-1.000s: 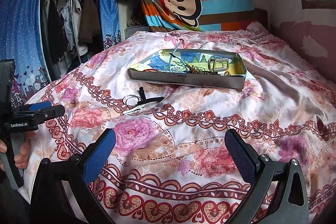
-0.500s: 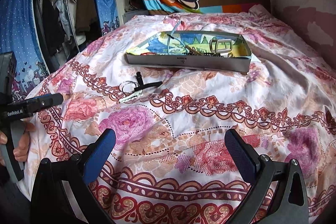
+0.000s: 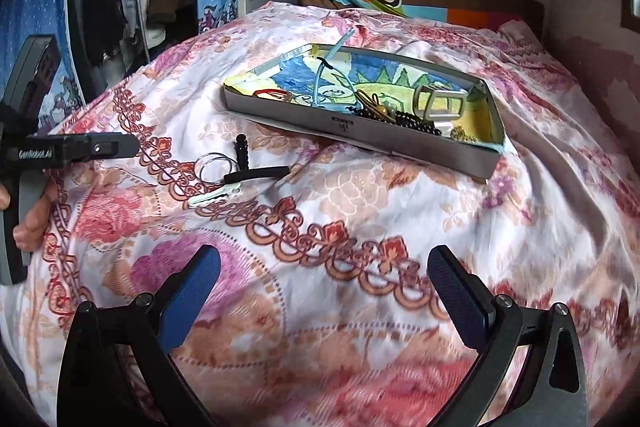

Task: Organize jewelry
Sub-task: 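Move both tools down to the silver rings and black hair pin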

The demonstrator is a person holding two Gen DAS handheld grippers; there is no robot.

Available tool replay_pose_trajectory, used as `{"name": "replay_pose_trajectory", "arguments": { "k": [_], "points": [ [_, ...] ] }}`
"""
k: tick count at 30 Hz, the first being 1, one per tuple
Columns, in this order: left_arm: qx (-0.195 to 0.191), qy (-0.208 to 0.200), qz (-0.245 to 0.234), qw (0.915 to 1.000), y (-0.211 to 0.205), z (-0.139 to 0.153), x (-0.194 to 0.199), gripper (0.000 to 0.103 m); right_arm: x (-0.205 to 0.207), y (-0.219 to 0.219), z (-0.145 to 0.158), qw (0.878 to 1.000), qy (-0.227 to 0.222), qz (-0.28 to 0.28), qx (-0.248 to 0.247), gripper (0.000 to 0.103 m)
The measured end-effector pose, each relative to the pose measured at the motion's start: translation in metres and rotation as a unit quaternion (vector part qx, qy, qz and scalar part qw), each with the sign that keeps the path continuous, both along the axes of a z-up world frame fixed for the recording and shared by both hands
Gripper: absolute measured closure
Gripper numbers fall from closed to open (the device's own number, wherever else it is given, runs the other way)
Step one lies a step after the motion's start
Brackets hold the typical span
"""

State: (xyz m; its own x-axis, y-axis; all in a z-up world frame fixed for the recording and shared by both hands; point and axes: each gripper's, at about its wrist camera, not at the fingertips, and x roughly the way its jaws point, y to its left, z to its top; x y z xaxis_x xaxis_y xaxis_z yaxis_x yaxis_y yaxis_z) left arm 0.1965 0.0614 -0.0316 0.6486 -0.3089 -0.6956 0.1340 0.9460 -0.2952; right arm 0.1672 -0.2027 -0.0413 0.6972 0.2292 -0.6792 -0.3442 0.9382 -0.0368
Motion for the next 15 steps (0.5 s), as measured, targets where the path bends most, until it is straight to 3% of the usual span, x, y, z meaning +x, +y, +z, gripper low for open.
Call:
{"name": "replay_pose_trajectory", "arguments": {
  "k": [6, 11, 15],
  "points": [
    [-0.036, 0.020, -0.036, 0.9985, -0.004, -0.014, 0.034, 0.045, 0.030, 0.016, 0.001, 0.998, -0.016, 0.049, -0.041, 0.001],
    [-0.044, 0.051, -0.065, 0.9956, -0.011, -0.028, 0.052, 0.057, 0.055, 0.034, 0.000, 0.993, -0.015, 0.089, -0.071, 0.002],
    [-0.037, 0.087, -0.065, 0.9934, -0.013, -0.042, 0.063, 0.060, 0.071, 0.051, -0.009, 0.988, 0.000, 0.123, -0.097, 0.007]
  ]
}}
